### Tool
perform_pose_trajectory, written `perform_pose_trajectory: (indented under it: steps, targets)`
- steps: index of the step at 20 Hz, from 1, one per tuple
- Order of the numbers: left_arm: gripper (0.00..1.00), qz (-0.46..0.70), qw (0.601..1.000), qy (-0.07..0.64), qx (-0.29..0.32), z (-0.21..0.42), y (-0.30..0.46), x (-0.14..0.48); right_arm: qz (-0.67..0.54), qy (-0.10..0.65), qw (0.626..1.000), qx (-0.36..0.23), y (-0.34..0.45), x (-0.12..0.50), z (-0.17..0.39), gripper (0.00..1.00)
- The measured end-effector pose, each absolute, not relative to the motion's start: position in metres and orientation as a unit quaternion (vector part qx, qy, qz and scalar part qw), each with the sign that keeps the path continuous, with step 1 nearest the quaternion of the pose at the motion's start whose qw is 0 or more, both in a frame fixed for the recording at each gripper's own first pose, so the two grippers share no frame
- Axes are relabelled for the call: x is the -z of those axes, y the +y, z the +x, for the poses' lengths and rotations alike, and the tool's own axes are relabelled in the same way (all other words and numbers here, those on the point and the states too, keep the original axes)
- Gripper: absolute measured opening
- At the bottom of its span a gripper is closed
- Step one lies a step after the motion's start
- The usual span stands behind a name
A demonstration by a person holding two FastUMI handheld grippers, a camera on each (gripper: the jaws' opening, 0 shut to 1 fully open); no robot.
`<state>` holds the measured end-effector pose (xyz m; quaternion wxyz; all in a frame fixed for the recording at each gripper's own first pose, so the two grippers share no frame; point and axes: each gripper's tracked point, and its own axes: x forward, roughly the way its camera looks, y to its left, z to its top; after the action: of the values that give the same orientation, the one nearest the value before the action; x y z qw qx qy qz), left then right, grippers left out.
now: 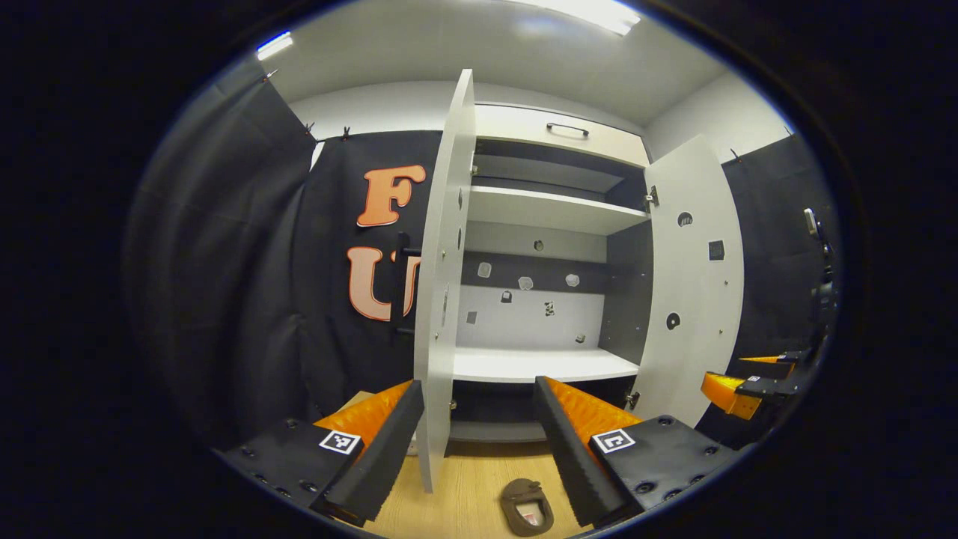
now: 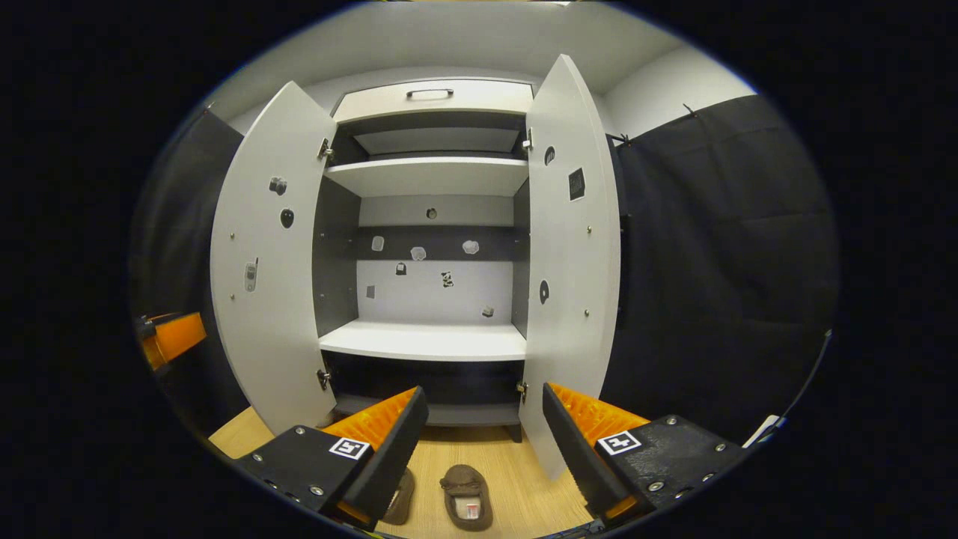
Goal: Grab one shoe with the right hand and put it into the shoe cabinet, grab the other shoe with the left hand and put it into the shoe cabinet; then close the right door with the right hand and the left door with the left hand.
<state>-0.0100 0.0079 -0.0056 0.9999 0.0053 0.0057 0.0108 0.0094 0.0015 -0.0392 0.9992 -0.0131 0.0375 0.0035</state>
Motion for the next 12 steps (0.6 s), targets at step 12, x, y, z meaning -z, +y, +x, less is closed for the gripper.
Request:
perform_pose_trajectory:
  steps: [12]
  targets:
    - [0.99, 0.015, 0.999, 0.021, -0.035, -0.022, 0.024, 0.016, 0.012, 0.223, 0.975, -0.011, 0.001, 0.234, 0.036, 0.95]
